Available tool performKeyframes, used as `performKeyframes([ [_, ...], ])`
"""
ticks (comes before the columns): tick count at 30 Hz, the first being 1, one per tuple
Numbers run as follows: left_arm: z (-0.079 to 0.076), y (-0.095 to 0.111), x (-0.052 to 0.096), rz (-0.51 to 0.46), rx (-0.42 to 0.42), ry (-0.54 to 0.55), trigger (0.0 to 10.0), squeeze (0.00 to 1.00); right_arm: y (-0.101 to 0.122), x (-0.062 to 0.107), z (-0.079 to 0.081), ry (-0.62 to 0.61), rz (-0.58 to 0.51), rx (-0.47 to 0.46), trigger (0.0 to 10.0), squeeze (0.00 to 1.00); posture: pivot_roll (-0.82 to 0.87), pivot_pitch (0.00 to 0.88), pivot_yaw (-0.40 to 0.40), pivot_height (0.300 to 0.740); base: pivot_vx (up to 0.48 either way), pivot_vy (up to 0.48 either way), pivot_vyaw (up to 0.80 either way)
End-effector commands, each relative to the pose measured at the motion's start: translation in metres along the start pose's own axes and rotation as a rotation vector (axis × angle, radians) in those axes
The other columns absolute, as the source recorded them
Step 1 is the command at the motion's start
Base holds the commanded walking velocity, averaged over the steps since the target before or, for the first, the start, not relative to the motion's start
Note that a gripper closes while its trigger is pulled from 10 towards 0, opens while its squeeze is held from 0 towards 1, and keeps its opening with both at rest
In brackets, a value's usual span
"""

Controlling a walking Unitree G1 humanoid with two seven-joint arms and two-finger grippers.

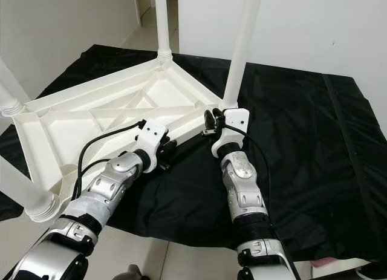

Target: Building children table

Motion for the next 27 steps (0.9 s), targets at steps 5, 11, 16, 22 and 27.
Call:
performKeyframes([
  [5, 0.016, -0.002, 0.002, 0.015, -0.099, 0.056, 10.0, 0.00, 0.000, 0.002, 0.001, -0.004, -0.002, -0.005, 10.0, 0.00, 0.10, 0.000, 0.009, 0.740, 0.000, 0.000, 0.00],
  [11, 0.022, 0.006, 0.002, -0.004, -0.071, 0.053, 10.0, 0.47, 0.000, 0.003, 0.001, -0.006, -0.002, -0.008, 10.0, 0.00, 0.10, 0.000, 0.015, 0.740, 0.000, 0.000, 0.00],
  [16, 0.004, 0.014, 0.006, -0.041, -0.073, -0.027, 10.0, 0.60, -0.002, 0.005, 0.001, -0.008, 0.002, -0.010, 10.0, 0.00, 0.10, 0.000, 0.015, 0.740, 0.000, 0.000, 0.00],
  [22, -0.013, 0.022, 0.013, -0.086, -0.083, -0.107, 10.0, 0.00, -0.003, 0.006, 0.001, -0.007, 0.004, -0.010, 10.0, 0.00, 0.10, 0.000, 0.009, 0.740, 0.000, 0.000, 0.00],
  [27, -0.027, 0.029, 0.033, -0.125, -0.089, -0.171, 10.0, 0.00, -0.004, 0.007, 0.003, 0.001, 0.010, -0.011, 10.0, 0.00, 0.12, 0.012, 0.000, 0.740, 0.000, 0.000, 0.00],
])
Point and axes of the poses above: a point about 5 cm out from each wrist's last joint towards the gripper, its own x axis pointing back from the gripper into the wrist, its own y axis along the axis of the wrist's last joint, z = x × y, the point moved 6 cm from there along -x, pointing out of the wrist towards the gripper, and after that the axes turned 11 degrees about x, right-handed, at the moved point
